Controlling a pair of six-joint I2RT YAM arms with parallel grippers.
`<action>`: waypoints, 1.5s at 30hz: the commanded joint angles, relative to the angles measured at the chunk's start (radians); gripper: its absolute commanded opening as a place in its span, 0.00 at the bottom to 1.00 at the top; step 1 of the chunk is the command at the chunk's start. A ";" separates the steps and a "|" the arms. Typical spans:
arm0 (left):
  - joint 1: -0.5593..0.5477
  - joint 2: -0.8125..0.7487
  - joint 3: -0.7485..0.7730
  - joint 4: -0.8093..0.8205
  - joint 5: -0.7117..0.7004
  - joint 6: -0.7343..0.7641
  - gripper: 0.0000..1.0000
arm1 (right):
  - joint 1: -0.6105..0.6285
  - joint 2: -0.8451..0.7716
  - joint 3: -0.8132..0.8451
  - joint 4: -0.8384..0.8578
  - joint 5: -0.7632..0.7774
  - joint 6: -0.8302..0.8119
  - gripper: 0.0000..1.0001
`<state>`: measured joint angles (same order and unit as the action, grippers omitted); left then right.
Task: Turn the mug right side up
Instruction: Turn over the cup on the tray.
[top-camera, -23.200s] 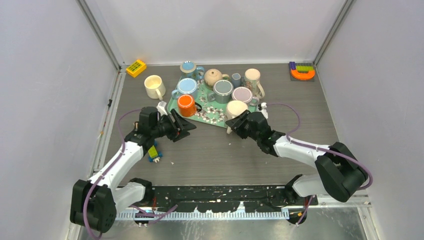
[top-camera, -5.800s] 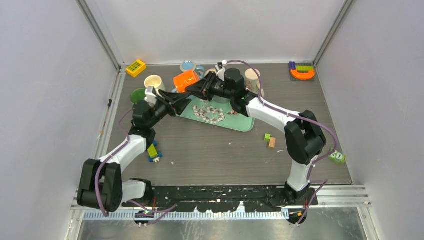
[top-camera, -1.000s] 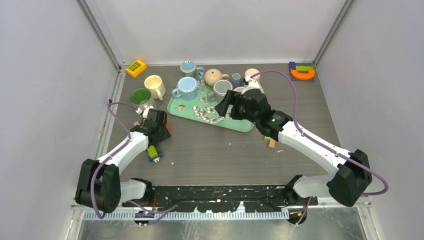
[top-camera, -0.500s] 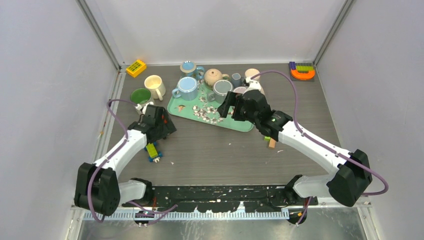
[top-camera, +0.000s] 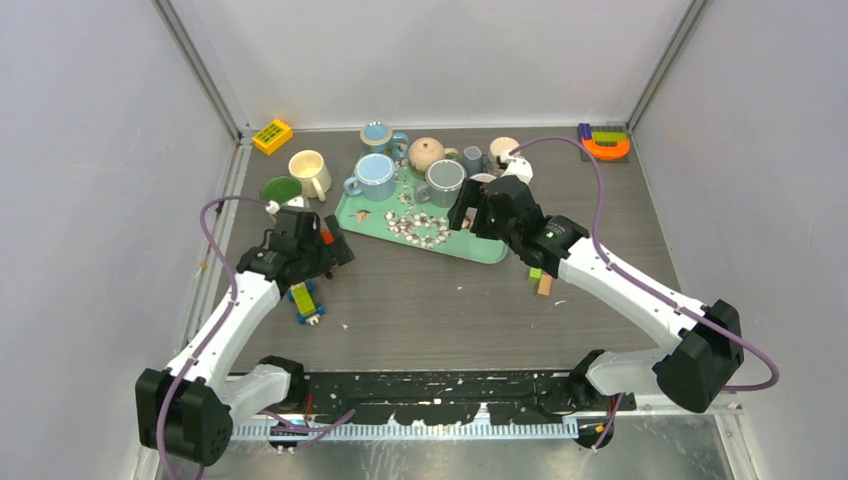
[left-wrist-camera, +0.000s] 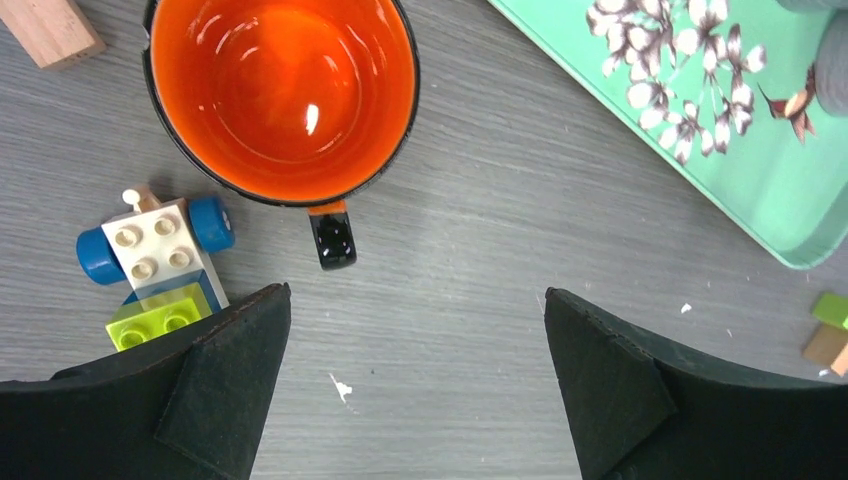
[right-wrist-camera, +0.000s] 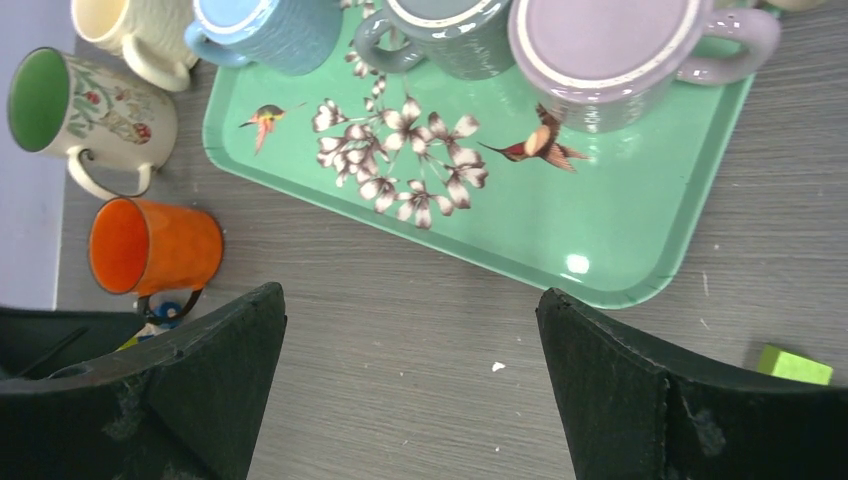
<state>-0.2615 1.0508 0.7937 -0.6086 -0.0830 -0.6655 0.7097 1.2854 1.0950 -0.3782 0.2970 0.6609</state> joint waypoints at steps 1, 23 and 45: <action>0.001 -0.036 0.056 -0.052 0.071 0.058 1.00 | -0.024 0.025 0.061 -0.063 0.078 0.035 1.00; -0.094 0.003 0.111 -0.038 0.307 0.207 1.00 | -0.446 0.318 0.057 0.373 -0.337 -0.199 1.00; -0.094 -0.025 0.087 -0.048 0.295 0.228 1.00 | -0.446 0.518 0.188 0.386 -0.375 -0.343 1.00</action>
<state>-0.3527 1.0431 0.8822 -0.6640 0.2031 -0.4591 0.2623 1.7973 1.2613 -0.0185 -0.0673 0.3344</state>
